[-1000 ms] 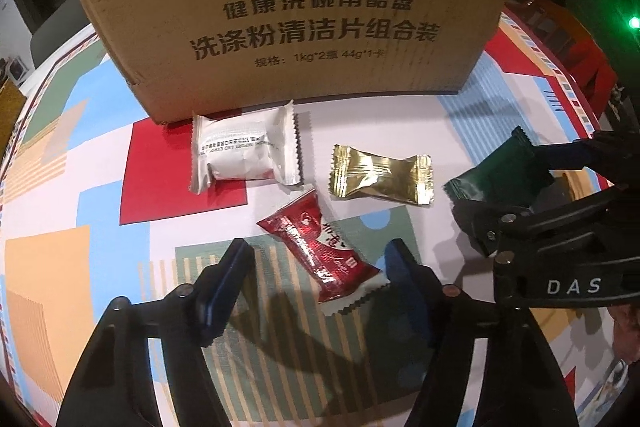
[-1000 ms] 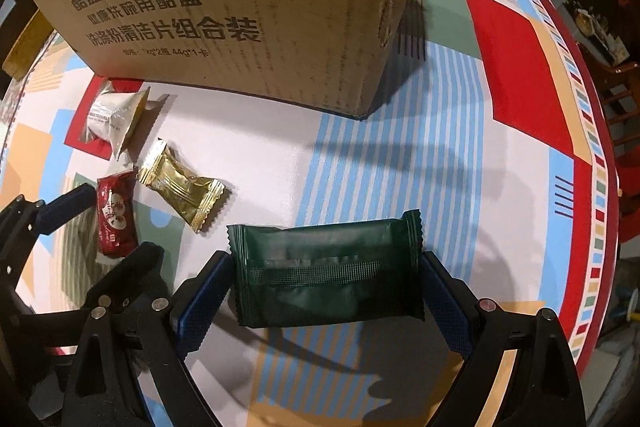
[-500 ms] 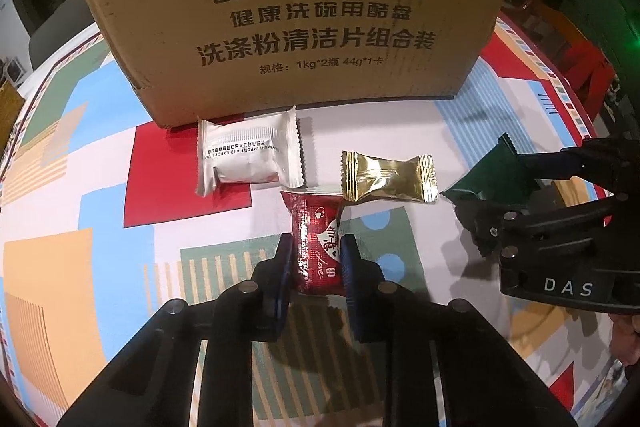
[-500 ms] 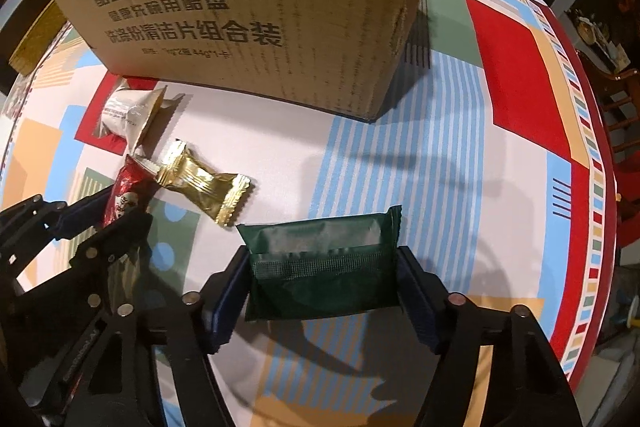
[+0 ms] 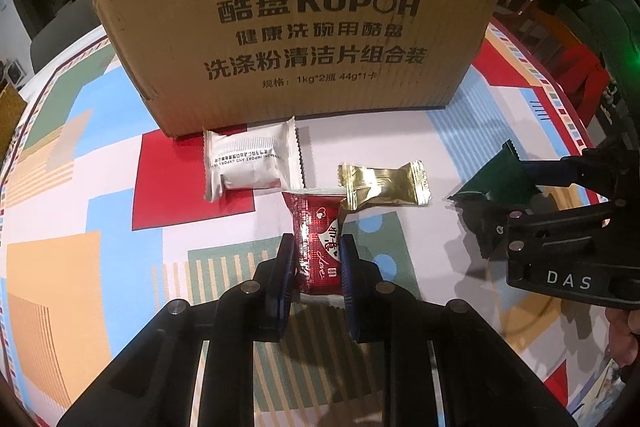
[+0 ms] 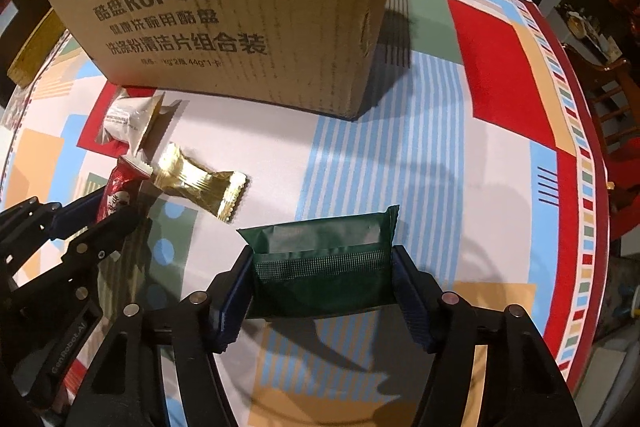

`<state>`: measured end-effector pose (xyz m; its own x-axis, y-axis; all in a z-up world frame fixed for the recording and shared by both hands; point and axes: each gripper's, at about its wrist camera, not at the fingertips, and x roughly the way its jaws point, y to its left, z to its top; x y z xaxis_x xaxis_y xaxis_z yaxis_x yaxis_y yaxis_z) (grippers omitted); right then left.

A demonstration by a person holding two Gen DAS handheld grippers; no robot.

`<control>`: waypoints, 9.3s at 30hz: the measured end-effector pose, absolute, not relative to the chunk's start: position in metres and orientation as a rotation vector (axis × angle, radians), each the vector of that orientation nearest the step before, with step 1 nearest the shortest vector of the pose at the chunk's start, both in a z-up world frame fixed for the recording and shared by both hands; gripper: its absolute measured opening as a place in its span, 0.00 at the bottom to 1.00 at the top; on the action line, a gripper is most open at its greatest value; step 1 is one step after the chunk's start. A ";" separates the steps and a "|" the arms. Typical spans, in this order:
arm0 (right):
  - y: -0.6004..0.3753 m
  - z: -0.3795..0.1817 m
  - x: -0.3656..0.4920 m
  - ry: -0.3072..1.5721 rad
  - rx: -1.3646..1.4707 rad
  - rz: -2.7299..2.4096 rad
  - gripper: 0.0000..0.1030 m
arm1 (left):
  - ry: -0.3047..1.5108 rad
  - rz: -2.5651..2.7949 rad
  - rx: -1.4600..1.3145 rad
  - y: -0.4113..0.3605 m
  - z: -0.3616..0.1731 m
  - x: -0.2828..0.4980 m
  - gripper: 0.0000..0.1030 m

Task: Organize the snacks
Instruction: 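Grasp the red wrapped candy with the left tool while the right tool grasps the dark green packet, then lift and carry the red candy and green packet over the box with both tools, then open the left tool over the box while the right tool releases the green packet, then move both tools back from the box toward the white packet and gold candy, then grasp the white wrapped packet with the left tool while the right tool grasps the gold candy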

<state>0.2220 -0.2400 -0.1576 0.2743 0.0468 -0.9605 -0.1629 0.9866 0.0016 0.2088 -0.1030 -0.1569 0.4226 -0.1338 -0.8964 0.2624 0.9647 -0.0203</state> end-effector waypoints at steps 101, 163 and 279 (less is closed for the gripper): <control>-0.193 0.013 0.291 0.754 0.008 0.083 0.64 | 0.769 -0.238 0.059 -0.041 -0.007 0.322 0.22; -0.208 -0.005 0.217 0.841 0.041 0.001 0.83 | 0.784 -0.184 0.132 -0.041 -0.018 0.228 0.75; -0.120 -0.164 0.192 0.939 0.030 -0.087 0.32 | 0.938 -0.110 -0.002 0.036 -0.154 0.199 0.43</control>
<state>0.1922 -0.1198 -0.1636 0.5871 -0.0617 -0.8072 0.0876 0.9961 -0.0124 0.1991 0.0361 -0.1545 0.5864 -0.0956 -0.8044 0.0936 0.9944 -0.0500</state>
